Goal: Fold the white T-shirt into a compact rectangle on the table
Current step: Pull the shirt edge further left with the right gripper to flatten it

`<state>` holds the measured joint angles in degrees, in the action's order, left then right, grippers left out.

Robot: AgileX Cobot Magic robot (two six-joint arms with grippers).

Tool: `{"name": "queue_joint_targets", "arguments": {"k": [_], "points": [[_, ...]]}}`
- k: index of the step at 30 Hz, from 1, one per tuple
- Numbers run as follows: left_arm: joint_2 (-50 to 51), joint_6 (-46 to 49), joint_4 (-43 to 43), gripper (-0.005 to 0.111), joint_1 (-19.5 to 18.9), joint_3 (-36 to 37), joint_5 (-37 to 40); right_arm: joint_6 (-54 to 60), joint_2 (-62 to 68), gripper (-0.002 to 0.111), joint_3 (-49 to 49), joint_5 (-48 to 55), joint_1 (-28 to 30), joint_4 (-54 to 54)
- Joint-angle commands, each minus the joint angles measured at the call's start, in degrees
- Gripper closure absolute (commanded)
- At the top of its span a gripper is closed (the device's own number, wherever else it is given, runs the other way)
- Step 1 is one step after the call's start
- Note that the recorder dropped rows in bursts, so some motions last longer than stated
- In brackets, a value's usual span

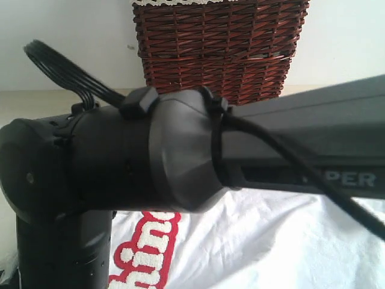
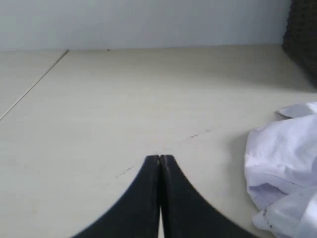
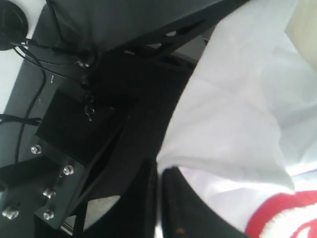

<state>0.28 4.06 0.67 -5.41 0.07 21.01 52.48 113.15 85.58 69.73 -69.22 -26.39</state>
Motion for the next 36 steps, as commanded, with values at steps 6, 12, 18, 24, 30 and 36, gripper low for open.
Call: {"name": "queue_joint_targets", "arguments": {"k": [6,12,18,24,30,36], "points": [[-0.28,0.06,0.12,0.107,0.38,-0.07,-0.48,1.16,-2.73,0.108,-2.41,0.23,-0.10,0.20],[-0.28,0.06,0.12,0.107,0.38,-0.07,-0.48,4.99,-5.34,0.108,-7.64,0.23,-0.10,-5.12],[-0.28,0.06,0.12,0.107,0.38,-0.07,-0.48,15.28,-6.54,0.108,-13.04,0.23,-0.10,-14.86],[-0.28,0.06,0.12,0.107,0.38,-0.07,-0.48,16.59,-6.58,0.108,-13.78,0.23,-0.10,-15.10],[-0.28,0.06,0.12,0.107,0.38,-0.07,-0.48,3.97,-6.58,0.107,-13.78,0.06,-0.10,-10.17],[-0.28,0.06,0.12,0.107,0.38,-0.07,-0.48,-5.37,-6.58,0.078,-13.78,-5.98,-0.10,-0.20]]}}
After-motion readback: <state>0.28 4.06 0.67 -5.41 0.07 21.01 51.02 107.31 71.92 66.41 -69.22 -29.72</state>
